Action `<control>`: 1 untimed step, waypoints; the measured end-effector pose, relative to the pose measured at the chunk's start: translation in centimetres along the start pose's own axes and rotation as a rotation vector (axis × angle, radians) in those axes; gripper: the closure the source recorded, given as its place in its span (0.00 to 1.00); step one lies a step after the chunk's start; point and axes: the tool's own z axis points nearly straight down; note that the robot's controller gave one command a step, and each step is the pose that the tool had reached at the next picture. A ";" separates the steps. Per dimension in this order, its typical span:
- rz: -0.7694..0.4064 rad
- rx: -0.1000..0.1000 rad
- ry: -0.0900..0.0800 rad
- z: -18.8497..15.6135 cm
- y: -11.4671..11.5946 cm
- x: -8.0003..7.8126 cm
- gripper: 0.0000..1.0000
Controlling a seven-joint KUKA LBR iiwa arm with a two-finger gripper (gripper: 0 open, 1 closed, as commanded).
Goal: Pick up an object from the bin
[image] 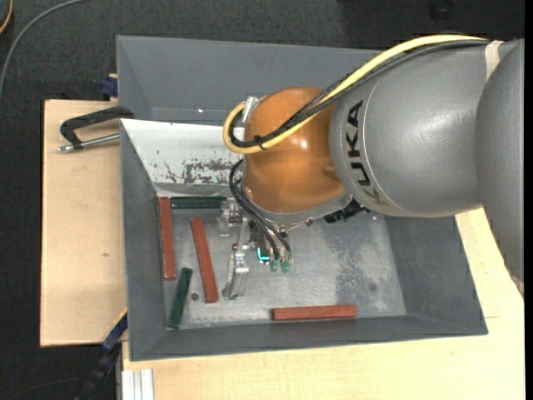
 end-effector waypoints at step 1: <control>-0.288 0.000 0.000 10.7 2.9 -1.7 0.00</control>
Offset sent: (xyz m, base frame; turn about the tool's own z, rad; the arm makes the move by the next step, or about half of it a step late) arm 0.0165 0.0287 -0.1067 -0.2890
